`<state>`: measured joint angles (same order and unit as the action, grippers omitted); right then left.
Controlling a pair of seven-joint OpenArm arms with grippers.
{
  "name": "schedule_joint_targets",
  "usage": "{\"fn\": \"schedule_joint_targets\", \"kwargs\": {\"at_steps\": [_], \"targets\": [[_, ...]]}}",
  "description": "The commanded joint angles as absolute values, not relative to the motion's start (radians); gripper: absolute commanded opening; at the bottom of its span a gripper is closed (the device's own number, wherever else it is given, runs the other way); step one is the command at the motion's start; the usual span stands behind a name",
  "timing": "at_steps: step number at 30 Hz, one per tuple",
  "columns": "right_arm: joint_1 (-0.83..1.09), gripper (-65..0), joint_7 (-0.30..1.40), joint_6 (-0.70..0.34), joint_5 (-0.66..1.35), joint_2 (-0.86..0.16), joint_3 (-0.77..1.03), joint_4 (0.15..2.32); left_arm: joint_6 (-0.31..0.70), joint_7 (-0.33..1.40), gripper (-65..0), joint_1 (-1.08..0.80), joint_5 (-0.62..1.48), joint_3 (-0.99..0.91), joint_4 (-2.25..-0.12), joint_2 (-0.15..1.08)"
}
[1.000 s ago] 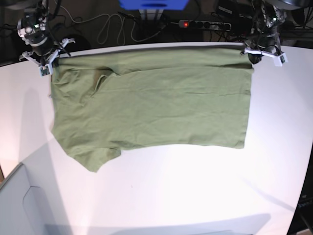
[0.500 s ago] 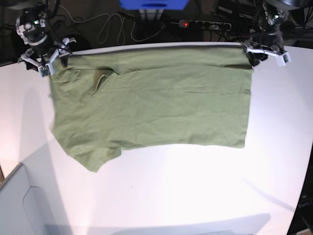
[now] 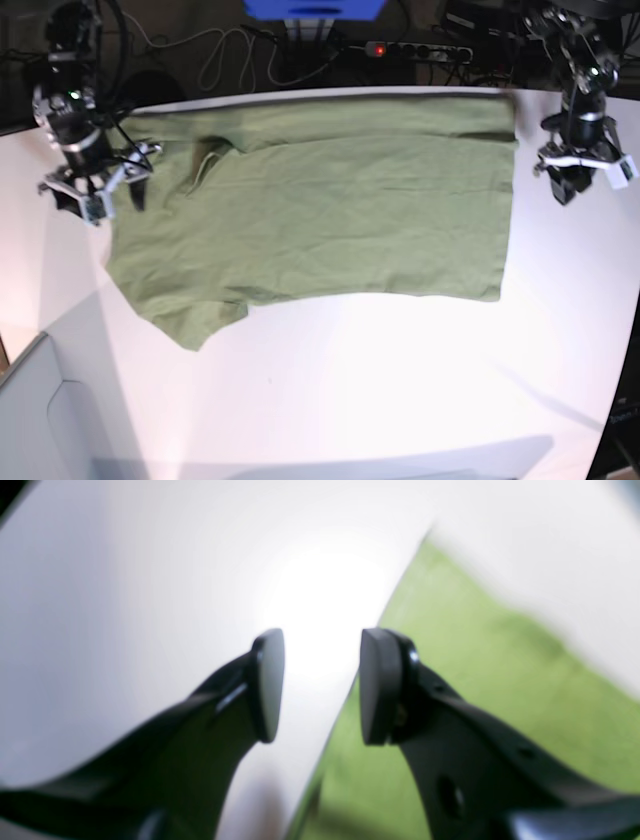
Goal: Fold the T-shirt properly
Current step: 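Open both grippers and release the shirt edge, then move both grippers to the shirt's hem corners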
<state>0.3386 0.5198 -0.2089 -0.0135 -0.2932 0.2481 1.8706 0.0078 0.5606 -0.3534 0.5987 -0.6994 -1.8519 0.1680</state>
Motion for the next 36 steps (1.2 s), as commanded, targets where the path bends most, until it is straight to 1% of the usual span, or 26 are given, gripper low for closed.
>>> {"fn": "schedule_joint_targets", "kwargs": {"at_steps": [1, 4, 6, 9, 15, 17, 22, 25, 36], "targets": [[0.292, -23.0, 0.510, -0.208, -0.010, -0.306, 0.240, 1.873, -0.001, 0.549, -41.0, -0.325, 0.599, -0.700, -1.839, 0.180], [0.194, -23.0, 0.581, -0.208, -0.010, -0.305, 0.211, 1.833, -0.001, 0.549, -41.0, -0.199, 0.598, -0.688, -1.779, 0.205], [0.171, -23.0, 0.595, -0.208, -0.008, -0.303, 0.211, 1.825, -0.002, 0.549, -41.0, -0.120, 0.575, -0.650, -1.715, 0.240], [0.166, -23.0, 0.595, -0.208, -0.008, -0.302, 0.196, 1.822, -0.001, 0.541, -41.0, 0.008, 0.507, -0.576, -1.586, 0.272], [0.180, -23.0, 0.596, -0.208, -0.008, -0.302, 0.189, 1.824, 0.001, 0.533, -41.0, 0.262, 0.420, -0.435, -1.274, 0.291], [0.206, -23.0, 0.596, -0.208, -0.010, -0.302, 0.194, 1.827, 0.001, 0.493, -41.0, 0.325, 0.403, -0.384, -1.184, 0.291], [0.234, -23.0, 0.595, -0.208, -0.010, -0.303, 0.197, 1.830, -0.001, 0.335, -41.0, 0.406, 0.332, -0.237, -0.975, 0.291], [0.240, -23.0, 0.595, -0.208, -0.010, -0.303, 0.199, 1.830, -0.005, 0.277, -41.0, 0.430, 0.326, -0.179, -0.892, 0.291], [0.228, -23.0, 0.595, -0.208, -0.010, -0.303, 0.199, 1.830, -0.004, 0.263, -41.3, 0.429, 0.325, -0.160, -0.848, 0.292]]}}
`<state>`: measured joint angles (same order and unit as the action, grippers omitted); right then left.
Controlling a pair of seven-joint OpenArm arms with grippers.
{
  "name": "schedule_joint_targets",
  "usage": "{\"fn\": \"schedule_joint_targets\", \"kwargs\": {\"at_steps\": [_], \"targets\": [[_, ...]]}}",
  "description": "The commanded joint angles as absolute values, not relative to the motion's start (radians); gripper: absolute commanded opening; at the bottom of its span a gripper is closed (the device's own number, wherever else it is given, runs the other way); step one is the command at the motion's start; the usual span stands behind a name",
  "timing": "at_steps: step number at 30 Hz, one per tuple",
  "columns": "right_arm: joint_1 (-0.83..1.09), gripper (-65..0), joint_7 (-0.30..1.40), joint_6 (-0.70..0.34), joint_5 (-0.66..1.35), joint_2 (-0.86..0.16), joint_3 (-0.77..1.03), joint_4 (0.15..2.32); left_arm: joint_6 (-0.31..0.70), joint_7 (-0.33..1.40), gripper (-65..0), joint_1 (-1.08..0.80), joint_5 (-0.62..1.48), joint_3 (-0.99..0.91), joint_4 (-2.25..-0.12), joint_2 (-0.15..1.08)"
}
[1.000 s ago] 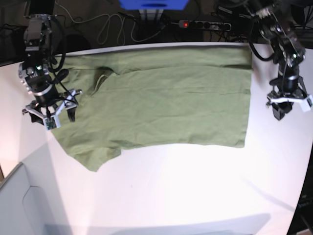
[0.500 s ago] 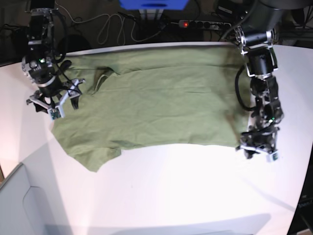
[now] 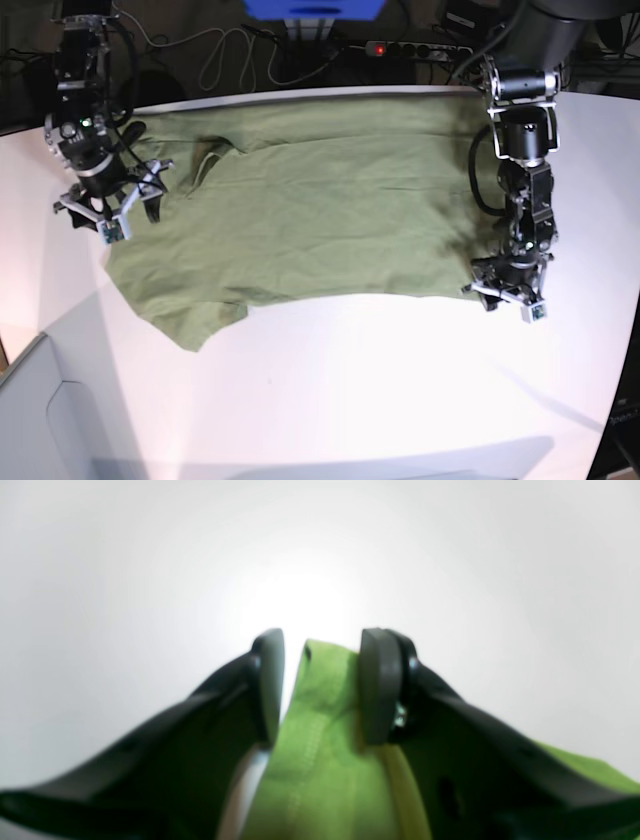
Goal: Fold the T-shirt properly
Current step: 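Move both grippers to the shirt's hem corners, then grasp the hem corners with both grippers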
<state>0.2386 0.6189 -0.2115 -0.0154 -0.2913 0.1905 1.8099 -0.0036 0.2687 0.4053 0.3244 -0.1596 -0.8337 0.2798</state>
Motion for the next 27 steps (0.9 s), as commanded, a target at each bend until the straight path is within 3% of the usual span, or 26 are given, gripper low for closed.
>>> {"fn": "schedule_joint_targets", "kwargs": {"at_steps": [1, 5, 10, 20, 27], "targets": [[0.226, -23.0, 0.595, -0.208, -0.010, -0.303, 0.199, 1.830, -0.002, 0.265, -41.6, 0.421, 0.323, -0.160, -0.848, 0.292], [0.182, -22.4, 0.595, -0.208, -0.010, -0.302, 0.199, 1.822, -0.001, 0.265, -44.9, 0.409, 0.323, -0.160, -0.848, 0.291], [0.071, -22.3, 0.595, -0.208, -0.007, -0.302, 0.193, 1.755, -0.001, 0.259, -65.0, 0.404, 0.323, -0.160, -0.814, 0.288], [-0.306, -22.2, 0.585, -0.208, -0.005, -0.236, 0.191, 1.337, -0.001, 0.259, -65.0, 0.380, 0.323, -0.160, -0.805, 0.289], [-0.492, -22.2, 0.386, -0.208, -0.010, -0.209, 0.174, 0.978, -0.002, 0.260, -65.0, 0.351, 0.323, -0.160, -0.805, 0.289]]}}
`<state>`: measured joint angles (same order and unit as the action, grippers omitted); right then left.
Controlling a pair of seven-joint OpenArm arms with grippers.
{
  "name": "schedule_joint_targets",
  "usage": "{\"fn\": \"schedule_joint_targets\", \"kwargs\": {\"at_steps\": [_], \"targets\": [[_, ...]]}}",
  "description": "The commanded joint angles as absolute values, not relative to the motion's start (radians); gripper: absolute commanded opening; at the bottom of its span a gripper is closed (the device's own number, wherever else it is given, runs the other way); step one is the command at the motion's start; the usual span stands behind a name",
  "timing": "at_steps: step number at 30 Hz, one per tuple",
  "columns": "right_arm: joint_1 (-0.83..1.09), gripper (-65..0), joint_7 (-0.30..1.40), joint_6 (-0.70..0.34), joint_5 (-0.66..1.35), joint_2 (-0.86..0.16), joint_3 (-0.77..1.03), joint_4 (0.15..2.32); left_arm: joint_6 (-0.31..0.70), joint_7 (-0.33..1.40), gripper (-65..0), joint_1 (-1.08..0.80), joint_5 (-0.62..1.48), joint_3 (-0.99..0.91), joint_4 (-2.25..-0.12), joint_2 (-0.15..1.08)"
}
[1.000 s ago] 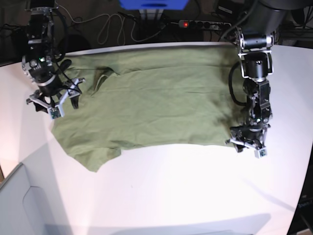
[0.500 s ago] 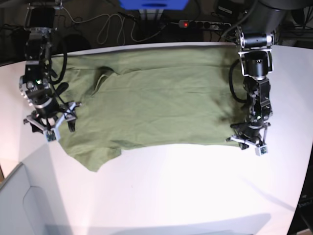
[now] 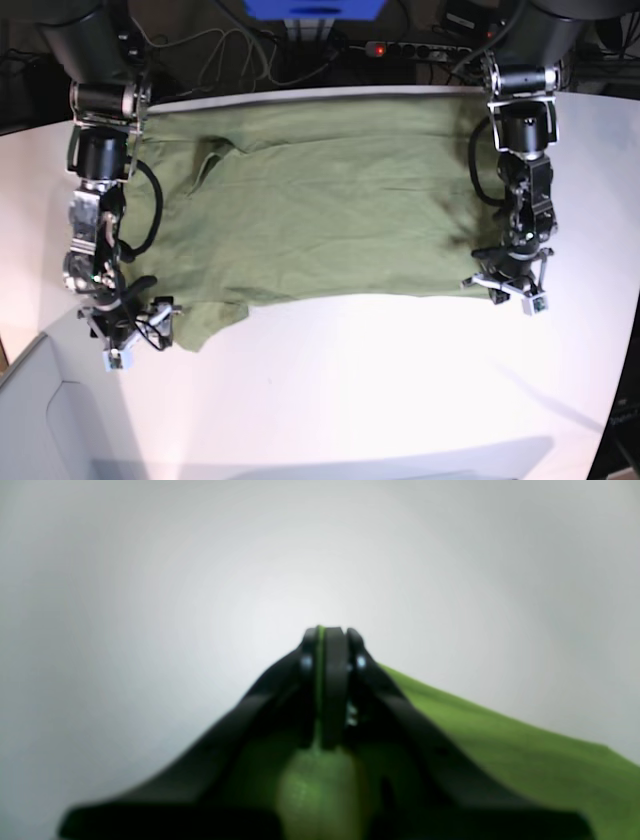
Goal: Fold the T-shirt properly
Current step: 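Grasp the hem corners with both grippers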
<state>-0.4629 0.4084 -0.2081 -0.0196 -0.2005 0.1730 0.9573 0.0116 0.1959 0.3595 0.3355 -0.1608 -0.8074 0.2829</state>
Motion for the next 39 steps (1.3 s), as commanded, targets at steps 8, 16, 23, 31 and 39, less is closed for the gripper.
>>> {"fn": "schedule_joint_targets", "kwargs": {"at_steps": [8, 16, 23, 31, 39], "targets": [[-0.545, -22.2, 0.153, -0.208, -0.010, -0.240, 0.019, 0.680, -0.002, 0.259, -65.0, 0.332, 0.323, -0.160, -0.805, 0.291], [-0.536, -29.7, 0.124, -0.208, -0.012, -0.254, -0.012, 0.638, -0.002, 0.259, -65.0, 0.318, 0.323, -0.160, -0.805, 0.291], [-0.536, -65.0, 0.130, -0.208, -0.012, -0.255, -0.012, 0.638, -0.002, 0.259, -65.0, 0.317, 0.323, -0.160, -0.805, 0.291], [-0.510, -64.9, 0.130, -0.208, -0.010, -0.255, -0.007, 0.723, -0.002, 0.266, -65.0, 0.306, 0.329, -0.165, -0.865, 0.291], [-0.363, -64.9, 0.130, -0.208, -0.008, -0.282, -0.005, 0.998, -0.007, 0.268, -65.0, 0.203, 0.332, -0.170, -1.053, 0.291]]}}
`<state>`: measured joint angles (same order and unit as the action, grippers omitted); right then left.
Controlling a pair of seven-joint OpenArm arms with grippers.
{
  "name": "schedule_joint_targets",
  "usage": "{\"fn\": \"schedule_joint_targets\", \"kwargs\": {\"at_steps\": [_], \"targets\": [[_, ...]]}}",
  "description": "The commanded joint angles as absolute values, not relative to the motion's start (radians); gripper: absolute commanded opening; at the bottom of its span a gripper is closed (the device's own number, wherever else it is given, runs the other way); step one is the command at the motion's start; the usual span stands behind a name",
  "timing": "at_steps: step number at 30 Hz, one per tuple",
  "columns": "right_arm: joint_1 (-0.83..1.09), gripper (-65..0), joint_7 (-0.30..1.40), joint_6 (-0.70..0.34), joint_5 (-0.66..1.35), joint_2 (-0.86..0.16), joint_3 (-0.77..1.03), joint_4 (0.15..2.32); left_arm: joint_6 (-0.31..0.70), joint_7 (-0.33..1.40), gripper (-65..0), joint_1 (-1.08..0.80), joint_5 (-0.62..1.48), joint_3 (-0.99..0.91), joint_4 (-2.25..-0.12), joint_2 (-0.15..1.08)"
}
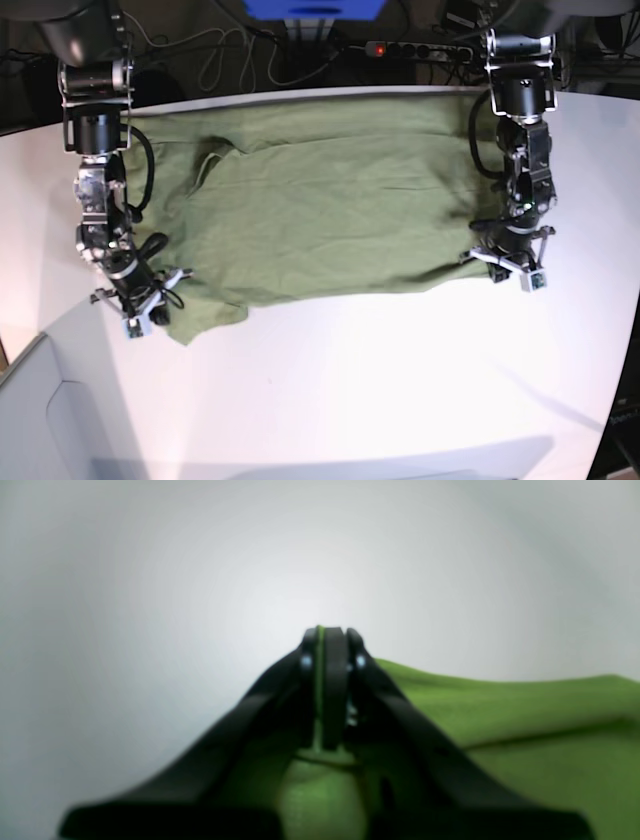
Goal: Fold the T-shirt properly
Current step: 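Grasp the hem corners with both grippers, then fold the held hem up toward the collar with both grippers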
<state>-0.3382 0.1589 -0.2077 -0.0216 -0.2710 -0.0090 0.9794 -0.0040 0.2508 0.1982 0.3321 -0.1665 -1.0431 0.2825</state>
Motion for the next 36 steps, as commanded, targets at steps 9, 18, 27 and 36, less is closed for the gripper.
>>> {"fn": "schedule_joint_targets", "kwargs": {"at_steps": [9, 18, 27, 36], "targets": [[-0.232, -64.9, 0.127, -0.208, -0.008, -0.298, 0.099, 1.152, -0.007, 0.268, -65.0, 0.130, 0.334, -0.171, -1.182, 0.291], [-0.130, -64.9, 0.122, -0.208, -0.008, -0.302, 0.125, 1.271, -0.008, 0.268, -65.0, 0.077, 0.334, -0.219, -1.280, 0.282], [-0.105, -64.9, 0.120, -0.208, -0.004, -0.300, 0.170, 1.273, -0.005, 0.268, -65.0, 0.058, 0.334, -0.262, -1.302, 0.280], [-0.070, -64.9, 0.119, -0.208, -0.004, -0.300, 0.170, 1.273, -0.007, 0.268, -65.0, 0.016, 0.335, -0.263, -1.346, 0.280]]}}
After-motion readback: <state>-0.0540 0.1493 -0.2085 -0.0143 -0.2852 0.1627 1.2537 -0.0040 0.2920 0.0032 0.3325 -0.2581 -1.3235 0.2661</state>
